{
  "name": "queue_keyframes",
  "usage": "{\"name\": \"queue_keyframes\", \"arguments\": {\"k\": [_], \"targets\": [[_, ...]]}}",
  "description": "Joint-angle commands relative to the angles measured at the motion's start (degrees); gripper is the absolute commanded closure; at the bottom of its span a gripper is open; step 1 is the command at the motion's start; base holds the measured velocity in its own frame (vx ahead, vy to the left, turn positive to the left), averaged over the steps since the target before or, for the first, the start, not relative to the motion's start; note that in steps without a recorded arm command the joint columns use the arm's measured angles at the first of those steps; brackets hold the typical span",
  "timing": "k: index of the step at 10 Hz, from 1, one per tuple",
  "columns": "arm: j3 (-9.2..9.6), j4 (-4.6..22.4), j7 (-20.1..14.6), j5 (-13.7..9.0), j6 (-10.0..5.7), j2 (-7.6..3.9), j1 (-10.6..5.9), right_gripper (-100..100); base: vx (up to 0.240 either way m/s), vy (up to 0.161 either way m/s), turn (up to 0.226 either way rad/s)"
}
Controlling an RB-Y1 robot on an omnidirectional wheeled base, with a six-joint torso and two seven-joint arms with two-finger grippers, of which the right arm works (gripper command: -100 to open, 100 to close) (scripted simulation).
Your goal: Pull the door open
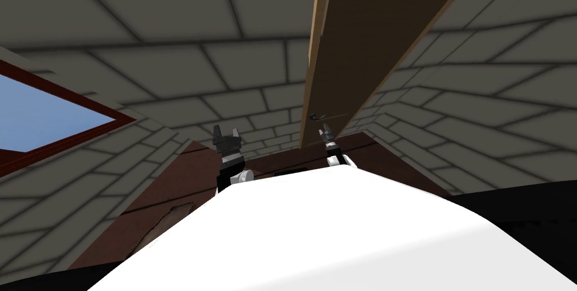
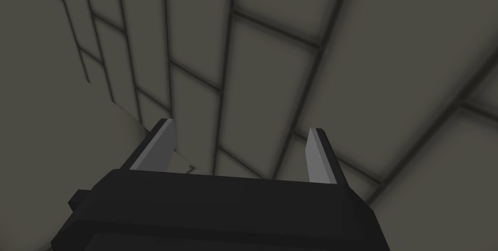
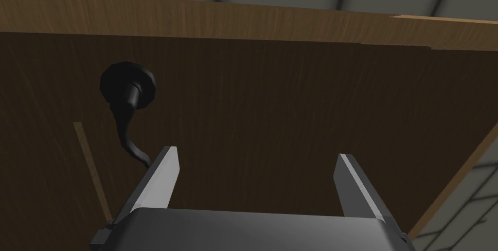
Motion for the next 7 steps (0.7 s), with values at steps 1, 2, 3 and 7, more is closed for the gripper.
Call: {"name": "queue_keyframes", "arguments": {"k": [1,2,3,7], "targets": [[-0.12,1.71,-0.28,-0.17,-0.07,-0.55,-0.43,-100,0.033,-0.051,0.068],[-0.23,4.36,-0.54,-0.39,-0.45,-1.30,-1.16,-100,0.045,-0.058,0.101],[-0.34,6.16,-0.80,-0.62,-0.81,-2.04,-1.88,-100,0.048,-0.089,0.160],[-0.55,12.34,-1.28,-1.04,-1.50,-3.43,-3.24,-100,0.045,-0.066,0.088]]}}
